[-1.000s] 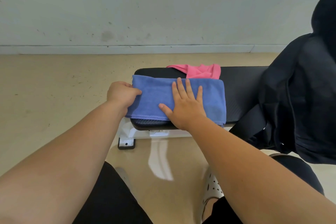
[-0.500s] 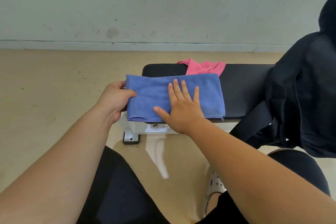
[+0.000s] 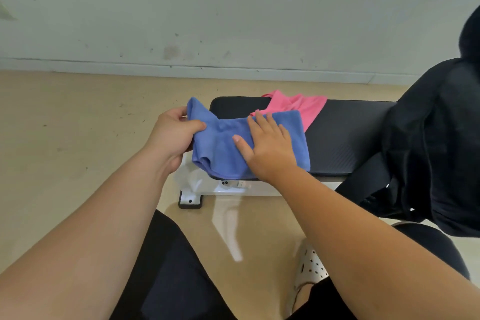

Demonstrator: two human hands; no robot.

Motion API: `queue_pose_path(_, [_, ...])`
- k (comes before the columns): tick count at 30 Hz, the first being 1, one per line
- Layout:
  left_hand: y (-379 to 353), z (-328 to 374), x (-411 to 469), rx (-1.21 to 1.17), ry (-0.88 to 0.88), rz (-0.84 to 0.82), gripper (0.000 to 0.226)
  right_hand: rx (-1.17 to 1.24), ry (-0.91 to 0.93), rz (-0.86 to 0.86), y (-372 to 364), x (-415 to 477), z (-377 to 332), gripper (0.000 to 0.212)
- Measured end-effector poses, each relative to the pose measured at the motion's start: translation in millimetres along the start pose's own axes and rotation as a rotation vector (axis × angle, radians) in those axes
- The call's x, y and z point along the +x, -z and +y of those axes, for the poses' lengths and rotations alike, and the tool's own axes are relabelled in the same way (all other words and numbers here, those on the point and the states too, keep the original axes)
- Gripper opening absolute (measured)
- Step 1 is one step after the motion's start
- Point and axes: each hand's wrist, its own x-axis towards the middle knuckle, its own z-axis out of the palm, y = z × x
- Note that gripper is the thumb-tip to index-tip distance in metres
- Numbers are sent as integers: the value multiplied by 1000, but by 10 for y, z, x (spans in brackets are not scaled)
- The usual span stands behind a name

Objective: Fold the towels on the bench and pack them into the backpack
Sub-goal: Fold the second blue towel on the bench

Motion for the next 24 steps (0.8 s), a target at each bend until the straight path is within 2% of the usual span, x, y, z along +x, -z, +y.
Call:
queue_pose_path(2, [-193,122,18,15,-58,-21,30,-78,-67,41,116,24,206,72])
queue_pose_path(6, [-688,285,38,112,-177,-64,29,-66,-195,-144,208,20,675,81])
queue_pose_path(10, [-1214,240,66,284,-240,-111,34,-26,-124,-133,218,-110,959,94])
queue_pose_path(14, [-1646,104,77,497,-266,-168,29,95,-49,-156,307,-103,1132,94])
queue_pose_path(15, [-1719,71,64,533,-270,-190,30,159,-37,-168,313,-90,1188,92])
queue_pose_path(18, [-1827,-30,32,596,-257,-248,52,415,-55,-215,356,-86,1359,76])
queue_pose_path(21, [-1795,-95,-17,609,-279,-261,49,694,-127,-184,423,-103,1443,60])
queue_pose_path(24, [-1672,-141,-122,536,-342,-230,43,650,-115,-131,435,-120,1348,47])
